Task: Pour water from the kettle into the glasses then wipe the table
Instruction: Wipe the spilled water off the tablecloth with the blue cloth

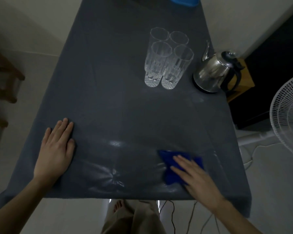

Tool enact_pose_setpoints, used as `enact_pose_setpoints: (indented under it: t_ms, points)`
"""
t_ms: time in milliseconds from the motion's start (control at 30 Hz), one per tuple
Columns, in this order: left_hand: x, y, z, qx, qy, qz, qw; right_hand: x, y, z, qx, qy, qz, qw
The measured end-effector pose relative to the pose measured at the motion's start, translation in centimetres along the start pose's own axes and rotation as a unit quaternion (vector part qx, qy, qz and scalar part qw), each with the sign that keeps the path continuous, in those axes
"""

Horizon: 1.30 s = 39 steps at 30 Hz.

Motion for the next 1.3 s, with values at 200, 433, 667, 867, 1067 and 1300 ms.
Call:
enact_pose_setpoints:
  t_ms: [200, 433, 667, 867, 1067, 1300]
  points:
    - [0.0, 0.1, 0.0, 0.006, 0.008, -0.002, 1.000, -1.6, 3.6, 1.1, 0.138, 0.010, -0.060, 0.989]
    - [-0.3, 0.2, 0.0, 0.001, 0.004, -0.004, 1.000, 1.4, -6.5, -5.0, 0.046, 0.029, -0.058, 0.997]
    - [-0.1, 0.0, -0.1, -0.002, -0.006, -0.007, 1.000, 1.9, -9.3, -9.5, -0.108, 0.001, -0.043, 0.993]
    - [-0.1, 0.3, -0.1, 0.004, 0.004, 0.001, 1.000, -0.9, 4.1, -3.3, 0.025, 0.029, -0.006, 0.999]
    - [-0.2, 0.2, -0.1, 0.005, 0.006, -0.005, 1.000, -2.8, 9.0, -4.5, 0.294, 0.149, -0.083, 0.940]
    - [-0.4, 0.2, -0.1, 0.008, 0.007, -0.006, 1.000, -0.5, 1.5, -16.6, 0.313, 0.213, -0.137, 0.915]
Point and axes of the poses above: each hand's wrist, its own z-axis away from the middle knuckle, its own x-axis out of the palm, y = z × x, the point moved 1 cm from there along -z, towards the middle knuckle, and after that the axes turned 6 degrees about -y, right-handed, at the moved point
